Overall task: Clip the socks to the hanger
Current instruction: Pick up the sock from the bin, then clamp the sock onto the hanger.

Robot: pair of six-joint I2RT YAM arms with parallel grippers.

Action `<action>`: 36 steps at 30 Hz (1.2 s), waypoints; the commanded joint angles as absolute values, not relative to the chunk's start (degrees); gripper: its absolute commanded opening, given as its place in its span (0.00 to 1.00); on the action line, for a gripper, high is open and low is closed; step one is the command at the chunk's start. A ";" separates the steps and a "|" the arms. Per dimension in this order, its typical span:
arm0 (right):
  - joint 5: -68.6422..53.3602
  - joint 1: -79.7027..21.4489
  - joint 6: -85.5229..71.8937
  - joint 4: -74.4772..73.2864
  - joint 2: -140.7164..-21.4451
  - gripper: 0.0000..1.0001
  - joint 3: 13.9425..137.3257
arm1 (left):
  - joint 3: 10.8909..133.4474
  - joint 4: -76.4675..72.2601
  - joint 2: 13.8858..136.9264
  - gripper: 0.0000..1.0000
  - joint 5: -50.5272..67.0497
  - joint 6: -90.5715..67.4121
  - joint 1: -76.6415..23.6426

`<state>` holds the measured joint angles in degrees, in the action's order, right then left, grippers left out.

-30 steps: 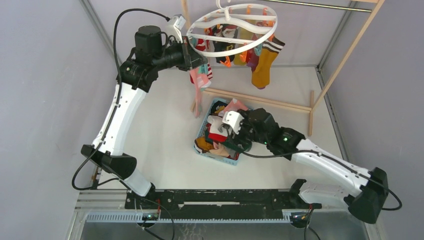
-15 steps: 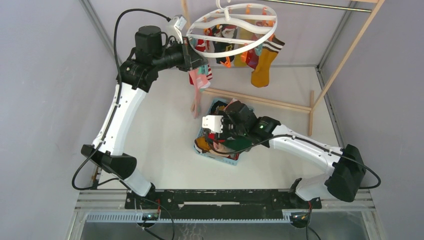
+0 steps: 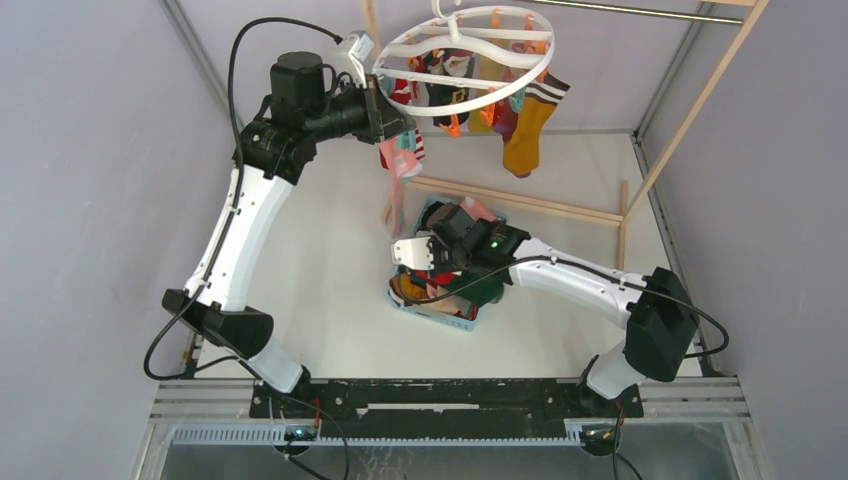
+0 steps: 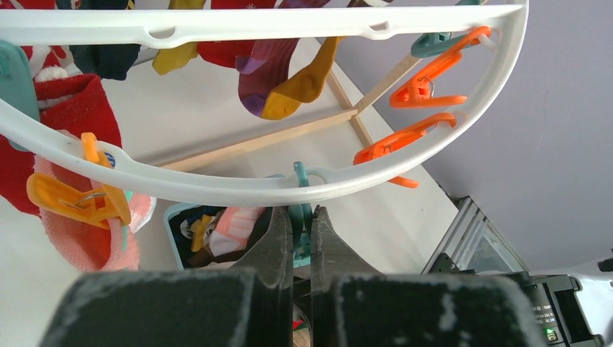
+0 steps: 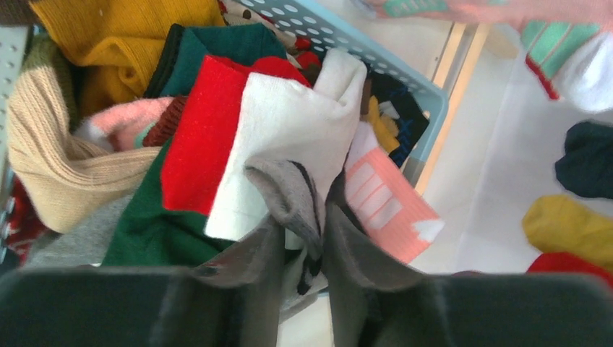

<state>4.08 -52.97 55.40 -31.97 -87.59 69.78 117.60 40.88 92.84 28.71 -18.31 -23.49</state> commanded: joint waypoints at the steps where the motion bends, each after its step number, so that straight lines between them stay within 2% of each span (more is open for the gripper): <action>1: 5.82 -53.42 56.42 -32.50 -88.32 0.18 73.59 | 121.11 42.27 91.25 0.03 29.79 -16.79 -23.48; 2: 5.96 -53.42 55.97 -31.87 -88.16 0.07 73.63 | 121.11 42.34 91.23 0.03 29.71 -16.75 -23.47; 3: 5.66 -53.32 55.42 -31.27 -87.57 0.00 73.61 | 121.17 42.40 91.23 0.03 29.70 -16.77 -23.48; 8: -0.02 -51.26 47.71 -27.22 -82.51 0.00 73.58 | 121.19 42.45 91.23 0.03 29.68 -16.83 -23.52; 11: -8.85 -48.49 39.19 -24.22 -78.09 0.00 73.65 | 121.38 42.45 91.24 0.03 29.88 -16.87 -23.48; 19: -31.06 -36.42 0.12 -10.61 -69.37 0.00 72.21 | 121.20 42.54 90.75 0.03 30.51 -16.78 -23.51; 22: -40.89 -31.16 -16.52 2.43 -67.95 0.00 67.64 | 121.19 42.54 90.93 0.02 31.20 -17.01 -23.47; 25: -45.05 -28.72 -30.15 17.45 -68.56 0.00 61.87 | 120.99 42.33 91.18 0.02 31.81 -17.26 -23.47; 36: -47.55 -28.74 -65.40 63.52 -83.82 0.00 54.06 | 119.34 40.14 90.91 0.01 35.32 -18.37 -23.43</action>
<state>-45.87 -28.64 -48.31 38.46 -80.29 54.00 117.60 40.95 92.84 31.00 -18.02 -23.44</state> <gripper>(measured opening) 0.010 0.045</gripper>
